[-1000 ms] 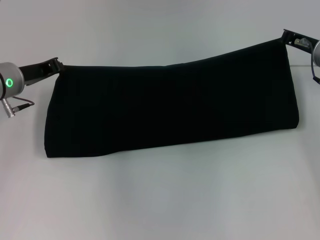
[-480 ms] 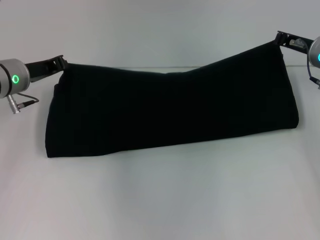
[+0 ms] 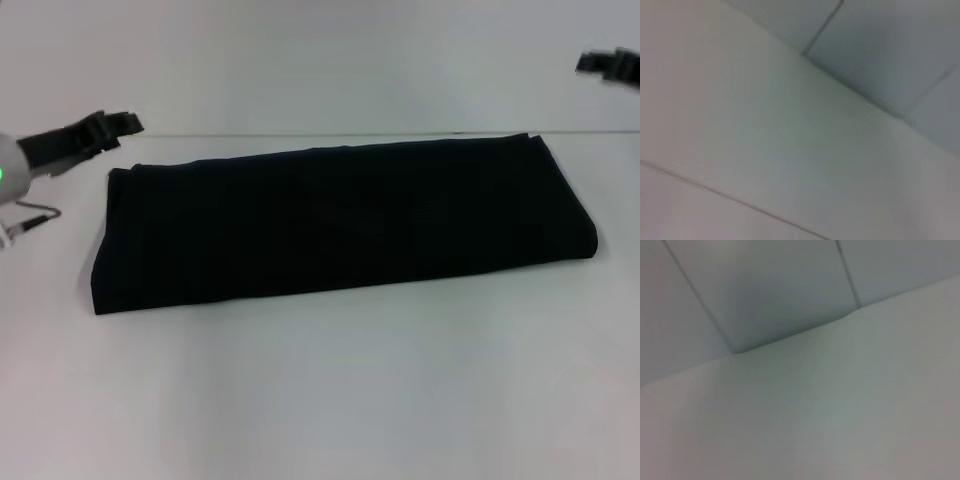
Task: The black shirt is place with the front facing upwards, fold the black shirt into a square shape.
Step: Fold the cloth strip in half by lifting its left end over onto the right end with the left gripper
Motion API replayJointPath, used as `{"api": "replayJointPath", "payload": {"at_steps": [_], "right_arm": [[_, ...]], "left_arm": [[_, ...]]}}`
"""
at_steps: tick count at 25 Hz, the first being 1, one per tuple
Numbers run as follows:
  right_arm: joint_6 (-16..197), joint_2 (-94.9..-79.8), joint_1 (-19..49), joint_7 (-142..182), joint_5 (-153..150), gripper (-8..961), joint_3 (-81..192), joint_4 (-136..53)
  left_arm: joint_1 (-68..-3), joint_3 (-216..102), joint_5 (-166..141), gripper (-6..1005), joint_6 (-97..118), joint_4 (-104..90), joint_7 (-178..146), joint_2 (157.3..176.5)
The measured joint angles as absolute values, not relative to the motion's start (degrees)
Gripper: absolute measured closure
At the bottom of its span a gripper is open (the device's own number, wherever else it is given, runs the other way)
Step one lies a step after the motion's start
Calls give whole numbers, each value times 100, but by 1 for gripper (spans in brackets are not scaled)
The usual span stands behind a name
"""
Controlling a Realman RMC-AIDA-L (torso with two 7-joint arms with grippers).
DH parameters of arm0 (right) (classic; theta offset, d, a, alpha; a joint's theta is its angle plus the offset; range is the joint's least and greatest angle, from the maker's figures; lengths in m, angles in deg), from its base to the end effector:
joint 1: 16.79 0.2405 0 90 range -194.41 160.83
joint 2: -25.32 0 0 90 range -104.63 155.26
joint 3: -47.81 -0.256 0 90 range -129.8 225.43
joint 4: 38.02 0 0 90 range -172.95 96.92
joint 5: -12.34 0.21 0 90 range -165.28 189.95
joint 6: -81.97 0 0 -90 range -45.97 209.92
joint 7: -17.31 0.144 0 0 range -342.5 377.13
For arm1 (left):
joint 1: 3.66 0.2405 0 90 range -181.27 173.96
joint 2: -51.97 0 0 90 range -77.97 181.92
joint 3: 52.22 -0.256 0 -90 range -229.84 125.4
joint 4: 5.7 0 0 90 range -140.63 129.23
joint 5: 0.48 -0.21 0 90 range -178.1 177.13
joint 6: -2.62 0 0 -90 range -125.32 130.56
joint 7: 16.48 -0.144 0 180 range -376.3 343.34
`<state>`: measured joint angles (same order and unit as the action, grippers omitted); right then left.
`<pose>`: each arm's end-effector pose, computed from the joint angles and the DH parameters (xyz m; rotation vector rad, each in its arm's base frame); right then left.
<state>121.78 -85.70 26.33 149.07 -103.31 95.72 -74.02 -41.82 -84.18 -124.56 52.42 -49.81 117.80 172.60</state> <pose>0.2611 0.4796 0.0874 -1.7867 1.2902 0.6071 -0.2845 0.4340 0.0575 -1.7074 -1.5121 -0.7314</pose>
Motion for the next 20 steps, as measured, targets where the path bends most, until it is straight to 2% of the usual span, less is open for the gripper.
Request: {"api": "replayJointPath", "payload": {"at_steps": [2,4,7,10,13,15,20], "right_arm": [[13201,-8616,2220,14967,-10112,653,9416,-7816],[14093,-8697,1793,14858,-9699,556,9215,-8063],[14997,-8815,1259,14594,-9069,419,8908,-8042],[15528,-8864,983,14309,-8608,298,8605,-7650],[15887,-8872,863,14062,-8395,192,8369,-7289],[15978,-8861,855,13936,-8382,141,8280,-7150],[15979,-8843,847,13804,-8391,13,8212,-7090]], "left_arm": [[-3786,-8415,-11905,677,6050,-5277,11650,17336],[-3519,-8410,-11425,636,6716,-5172,11583,17267],[-3149,-8401,-10769,575,7611,-4456,11750,16977],[-2965,-8412,-10712,453,7789,-3891,12007,16797],[-2780,-8414,-10730,331,7771,-3751,12224,16773],[-2672,-8398,-10731,110,7680,-3700,12397,16781],[-2541,-8395,-10724,62,7349,-3674,12821,16831]]}}
